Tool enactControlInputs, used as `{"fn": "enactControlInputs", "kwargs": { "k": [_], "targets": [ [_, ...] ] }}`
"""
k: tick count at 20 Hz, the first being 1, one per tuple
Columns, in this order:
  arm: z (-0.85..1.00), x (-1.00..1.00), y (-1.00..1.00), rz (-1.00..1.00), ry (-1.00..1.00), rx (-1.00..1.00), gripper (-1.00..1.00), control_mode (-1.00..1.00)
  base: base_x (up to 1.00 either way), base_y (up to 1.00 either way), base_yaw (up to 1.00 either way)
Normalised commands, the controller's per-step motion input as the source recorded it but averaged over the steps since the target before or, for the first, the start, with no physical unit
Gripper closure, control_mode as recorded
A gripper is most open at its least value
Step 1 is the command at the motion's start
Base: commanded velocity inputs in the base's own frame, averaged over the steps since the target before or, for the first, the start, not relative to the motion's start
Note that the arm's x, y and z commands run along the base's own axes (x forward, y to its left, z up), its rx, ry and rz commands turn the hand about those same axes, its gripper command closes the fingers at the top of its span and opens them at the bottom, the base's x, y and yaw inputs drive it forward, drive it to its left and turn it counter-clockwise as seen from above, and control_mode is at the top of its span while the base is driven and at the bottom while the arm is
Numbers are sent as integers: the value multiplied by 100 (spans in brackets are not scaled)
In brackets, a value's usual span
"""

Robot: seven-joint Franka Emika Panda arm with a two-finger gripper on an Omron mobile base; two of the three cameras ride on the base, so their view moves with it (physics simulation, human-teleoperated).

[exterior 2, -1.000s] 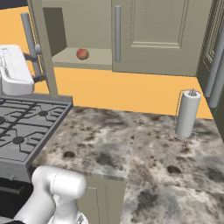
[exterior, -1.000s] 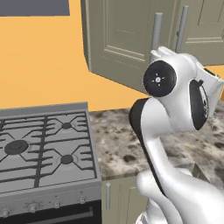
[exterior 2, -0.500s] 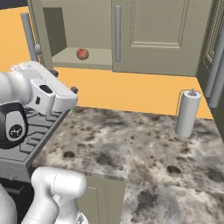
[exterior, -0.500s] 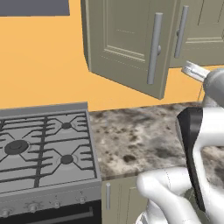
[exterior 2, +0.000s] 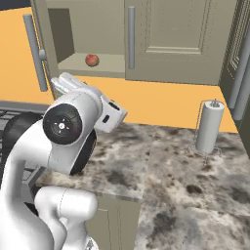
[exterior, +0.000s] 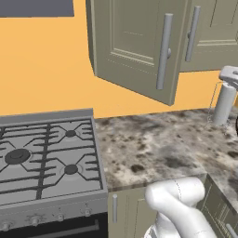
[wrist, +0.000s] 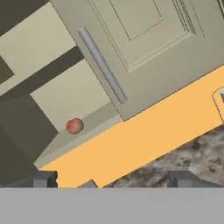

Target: Open the cabinet. Pick the peach and peach from the cabinet and place them into the bowl. Then close the cabinet.

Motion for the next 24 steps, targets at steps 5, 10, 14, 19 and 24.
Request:
{"fn": "enactControlInputs", "kwargs": {
  "k": [5, 10, 14, 19, 24],
  "targets": [
    [-13, 37, 27, 32, 0, 2, -100, -100, 0, 0, 0],
    [-11, 68, 44, 31, 0, 0, -100, -100, 0, 0, 0],
    [-3, 64, 27, 35, 0, 4, -100, -100, 0, 0, 0],
    [-4, 45, 44, 37, 0, 4, -100, -100, 0, 0, 0],
    [-4, 19, 90, 37, 0, 0, -100, -100, 0, 0, 0]
  ]
}}
